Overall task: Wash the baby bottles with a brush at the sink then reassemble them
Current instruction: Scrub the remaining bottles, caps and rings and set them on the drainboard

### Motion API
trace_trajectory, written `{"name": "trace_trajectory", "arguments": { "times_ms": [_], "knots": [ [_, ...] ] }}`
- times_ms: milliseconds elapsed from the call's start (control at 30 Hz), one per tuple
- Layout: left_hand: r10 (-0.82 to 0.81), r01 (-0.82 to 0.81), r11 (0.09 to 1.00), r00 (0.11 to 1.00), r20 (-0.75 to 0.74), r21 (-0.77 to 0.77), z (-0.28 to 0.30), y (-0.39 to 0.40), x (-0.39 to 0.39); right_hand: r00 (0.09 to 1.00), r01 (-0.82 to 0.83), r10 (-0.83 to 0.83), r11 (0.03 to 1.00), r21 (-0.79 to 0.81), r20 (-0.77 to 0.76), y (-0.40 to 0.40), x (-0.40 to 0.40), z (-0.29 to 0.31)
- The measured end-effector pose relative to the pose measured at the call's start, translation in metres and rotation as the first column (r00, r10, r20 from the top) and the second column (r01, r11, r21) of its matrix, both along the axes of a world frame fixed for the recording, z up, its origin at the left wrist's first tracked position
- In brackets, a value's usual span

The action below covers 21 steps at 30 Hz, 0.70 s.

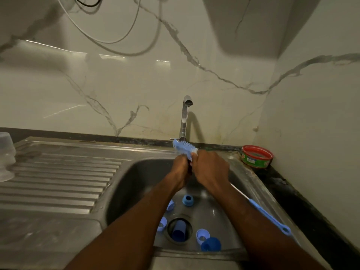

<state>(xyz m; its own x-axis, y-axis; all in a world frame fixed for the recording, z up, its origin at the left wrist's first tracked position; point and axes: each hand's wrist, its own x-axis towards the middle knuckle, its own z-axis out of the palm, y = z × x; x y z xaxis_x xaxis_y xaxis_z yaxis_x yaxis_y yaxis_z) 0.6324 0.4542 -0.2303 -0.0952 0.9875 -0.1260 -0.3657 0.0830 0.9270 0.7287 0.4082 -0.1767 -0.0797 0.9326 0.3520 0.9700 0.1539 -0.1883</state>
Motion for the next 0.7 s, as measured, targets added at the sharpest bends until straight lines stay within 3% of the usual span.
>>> {"name": "trace_trajectory", "arguments": {
  "times_ms": [133, 200, 333, 433, 533, 700],
  "knots": [
    [0.071, -0.071, 0.997, 0.997, 0.004, -0.008, -0.003, 0.007, -0.004, 0.996, 0.086, -0.086, 0.996, -0.001, 0.012, 0.008, 0.011, 0.009],
    [0.094, -0.094, 0.996, 0.996, -0.010, 0.009, -0.003, 0.008, -0.006, 0.990, 0.143, -0.143, 0.986, 0.088, -0.009, 0.011, 0.020, 0.009],
    [0.194, -0.195, 0.981, 0.981, -0.015, -0.025, -0.008, 0.011, -0.014, 1.000, 0.012, -0.012, 0.998, 0.059, 0.007, 0.008, 0.017, 0.000],
    [0.094, -0.091, 0.995, 0.991, -0.090, 0.036, -0.004, 0.009, -0.014, 0.999, -0.029, 0.030, 0.996, 0.085, -0.013, 0.006, 0.002, -0.008],
    [0.000, 0.004, 0.998, 0.999, -0.054, 0.069, -0.003, 0.002, -0.007, 1.000, 0.018, -0.017, 0.998, 0.068, -0.022, 0.008, 0.001, -0.002],
    [0.017, -0.007, 0.994, 0.995, -0.094, 0.108, 0.000, 0.009, -0.006, 0.993, 0.118, -0.117, 0.989, 0.092, -0.019, 0.015, 0.019, 0.007]
  ]
}}
